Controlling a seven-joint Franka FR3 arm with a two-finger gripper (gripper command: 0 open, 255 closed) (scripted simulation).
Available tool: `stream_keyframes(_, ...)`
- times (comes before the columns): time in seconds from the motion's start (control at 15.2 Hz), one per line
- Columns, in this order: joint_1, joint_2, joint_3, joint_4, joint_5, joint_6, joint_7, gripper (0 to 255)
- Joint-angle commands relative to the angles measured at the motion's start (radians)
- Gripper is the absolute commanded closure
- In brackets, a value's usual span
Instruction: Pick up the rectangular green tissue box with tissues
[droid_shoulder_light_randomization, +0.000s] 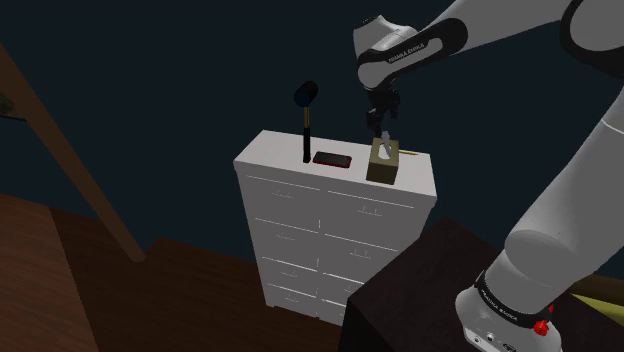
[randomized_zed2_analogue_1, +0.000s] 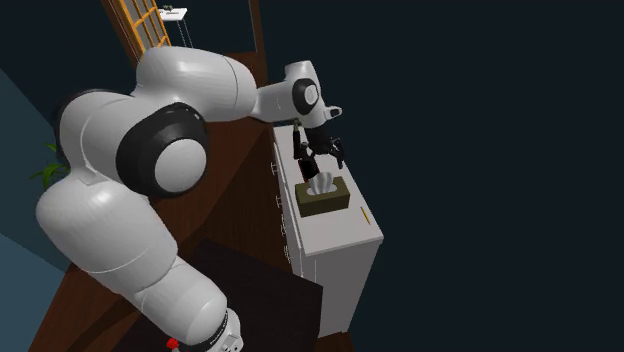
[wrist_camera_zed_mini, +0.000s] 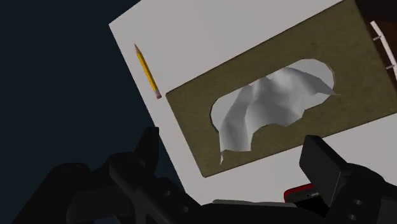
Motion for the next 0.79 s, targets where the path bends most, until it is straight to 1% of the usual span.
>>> stream_keyframes(0.0, -0.002, 0.047, -0.002, 0.033, -0.025, 0.012, 0.011, 0)
stream_keyframes(0.46, -0.004, 0.087, -0.006, -0.019, -0.042, 0.099, 0.049, 0)
stream_keyframes(0.59, -0.004, 0.087, -0.006, -0.019, -0.042, 0.099, 0.049, 0)
stream_keyframes(0.66, -0.004, 0.088, -0.006, -0.019, -0.042, 0.099, 0.049, 255)
stream_keyframes(0.73, -0.004, 0.088, -0.006, -0.019, -0.042, 0.099, 0.049, 255)
